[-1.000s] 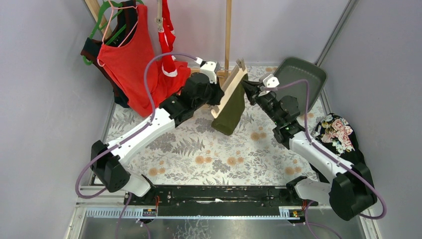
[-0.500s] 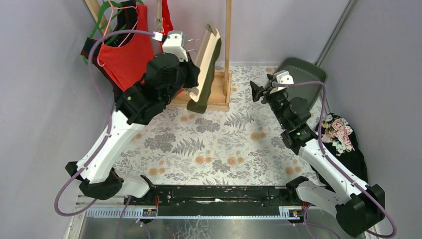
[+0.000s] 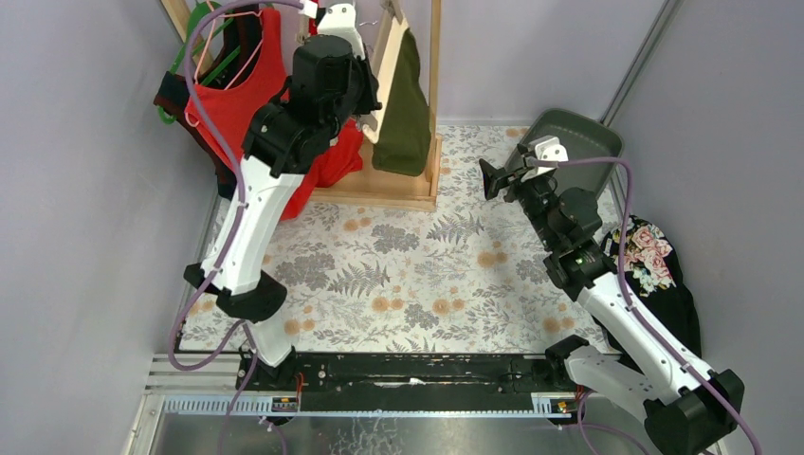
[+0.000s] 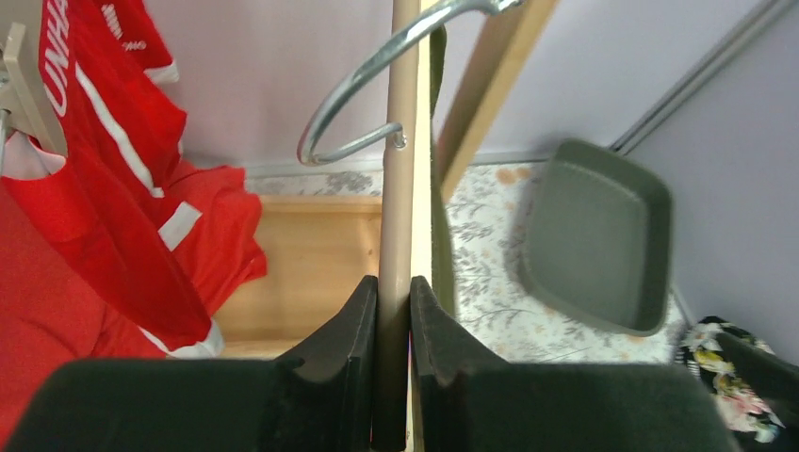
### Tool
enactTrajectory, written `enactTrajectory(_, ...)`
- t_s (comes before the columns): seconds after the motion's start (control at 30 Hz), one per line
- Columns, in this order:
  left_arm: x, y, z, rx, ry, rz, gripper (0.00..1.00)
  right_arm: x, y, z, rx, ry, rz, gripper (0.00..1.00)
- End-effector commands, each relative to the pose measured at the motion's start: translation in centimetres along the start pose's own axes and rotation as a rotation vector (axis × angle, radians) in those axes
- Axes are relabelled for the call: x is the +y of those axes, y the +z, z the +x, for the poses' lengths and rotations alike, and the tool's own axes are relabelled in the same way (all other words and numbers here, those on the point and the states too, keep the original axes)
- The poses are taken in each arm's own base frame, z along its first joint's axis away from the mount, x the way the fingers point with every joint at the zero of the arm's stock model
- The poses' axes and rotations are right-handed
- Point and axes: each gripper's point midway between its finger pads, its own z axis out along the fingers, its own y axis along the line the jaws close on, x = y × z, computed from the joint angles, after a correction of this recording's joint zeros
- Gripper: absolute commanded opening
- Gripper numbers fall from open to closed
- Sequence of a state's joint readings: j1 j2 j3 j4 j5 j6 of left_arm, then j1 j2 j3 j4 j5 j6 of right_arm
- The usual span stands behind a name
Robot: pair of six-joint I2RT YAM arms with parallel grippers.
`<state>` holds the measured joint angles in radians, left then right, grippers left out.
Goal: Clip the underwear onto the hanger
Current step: Place the hanger on the clothesline.
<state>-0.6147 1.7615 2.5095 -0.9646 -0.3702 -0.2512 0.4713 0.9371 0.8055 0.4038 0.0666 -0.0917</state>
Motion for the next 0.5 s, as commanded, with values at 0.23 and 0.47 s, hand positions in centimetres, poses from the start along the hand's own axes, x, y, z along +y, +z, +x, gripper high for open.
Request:
enactTrajectory(0.23,2.9,5.5,-2.2,-0.160,0.082,-0.074,0.00,0.8,0.1,-1.2,-0.046,0.025,-0.035,0.85)
enactTrajectory(0.47,5.4,9.5,-4.2,-0.258,0.076,-0.137,0.00,1.5,1.0,0.2,-0.015,0.024,-0.063,0.85)
